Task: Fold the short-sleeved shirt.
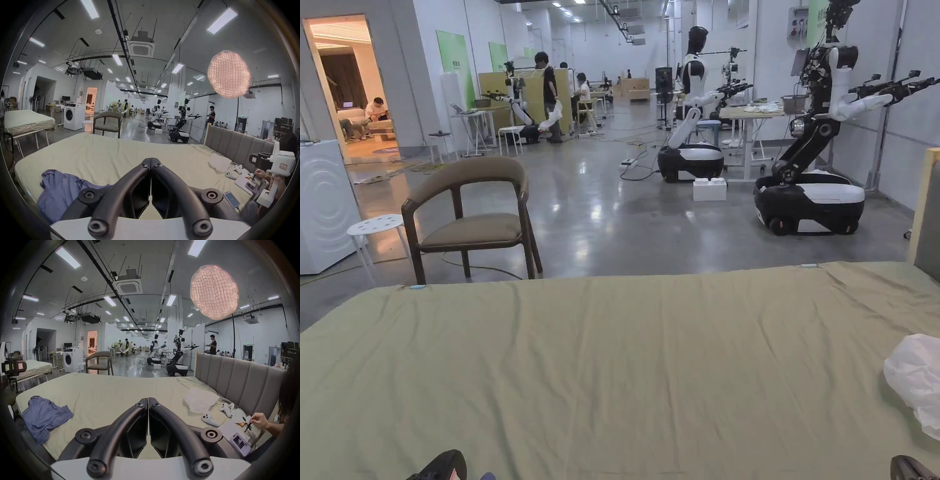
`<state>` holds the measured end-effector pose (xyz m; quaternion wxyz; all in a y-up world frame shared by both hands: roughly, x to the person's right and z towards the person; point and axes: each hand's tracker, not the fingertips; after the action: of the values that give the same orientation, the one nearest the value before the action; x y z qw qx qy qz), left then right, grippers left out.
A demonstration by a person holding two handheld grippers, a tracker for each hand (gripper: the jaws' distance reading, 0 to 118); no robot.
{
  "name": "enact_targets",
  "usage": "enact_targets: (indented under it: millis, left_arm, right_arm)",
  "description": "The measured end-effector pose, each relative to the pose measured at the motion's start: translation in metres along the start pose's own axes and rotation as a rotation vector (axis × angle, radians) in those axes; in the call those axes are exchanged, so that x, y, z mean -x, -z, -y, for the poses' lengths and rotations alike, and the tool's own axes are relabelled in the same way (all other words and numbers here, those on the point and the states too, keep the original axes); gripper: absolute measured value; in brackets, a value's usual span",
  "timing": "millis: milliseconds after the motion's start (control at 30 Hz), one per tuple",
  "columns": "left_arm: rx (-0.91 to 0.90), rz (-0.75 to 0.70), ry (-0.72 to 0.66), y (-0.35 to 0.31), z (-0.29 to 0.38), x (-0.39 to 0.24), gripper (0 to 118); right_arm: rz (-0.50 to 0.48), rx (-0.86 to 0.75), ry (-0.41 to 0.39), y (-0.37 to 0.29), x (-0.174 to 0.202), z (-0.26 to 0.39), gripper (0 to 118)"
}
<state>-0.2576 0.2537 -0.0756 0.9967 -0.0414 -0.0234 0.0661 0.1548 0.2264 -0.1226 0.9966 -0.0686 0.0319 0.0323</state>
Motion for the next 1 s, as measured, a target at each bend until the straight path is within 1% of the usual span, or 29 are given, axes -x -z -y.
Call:
enact_targets:
  millis: [100, 200, 400, 567, 733, 867, 967, 1000]
  left_arm:
    - [0.001, -0.009, 0.02, 0.0, -0.001, -0.002, 0]
    - [0.001, -0.021, 0.041, 0.0, -0.002, -0.004, 0]
    - [-0.007, -0.024, 0.067, -0.002, -0.001, -0.007, 0]
    - [-0.015, -0.057, 0.053, -0.013, -0.001, 0.0, 0]
    - [-0.023, -0.154, 0.085, -0.043, -0.006, 0.018, 0]
    - [-0.012, -0.279, 0.131, -0.073, -0.007, 0.038, 0]
    - [-0.019, -0.339, 0.119, -0.093, -0.007, 0.052, 0]
    - [-0.012, -0.351, 0.115, -0.097, -0.006, 0.059, 3]
  right_arm:
    - [-0.011, 0.007, 0.003, 0.0, 0.003, -0.001, 0]
    - [-0.021, 0.003, -0.011, 0.0, 0.008, -0.002, 0]
    - [-0.038, 0.001, -0.017, 0.001, 0.009, -0.002, 0]
    - [-0.085, -0.008, -0.05, 0.006, 0.027, -0.006, 0]
    - [-0.215, -0.014, -0.073, 0.023, 0.064, -0.009, 0]
    - [-0.336, -0.025, -0.046, 0.032, 0.1, -0.013, 0]
    - [-0.398, -0.031, -0.06, 0.036, 0.125, -0.016, 0]
    - [-0.42, -0.027, -0.062, 0.037, 0.131, -0.016, 0]
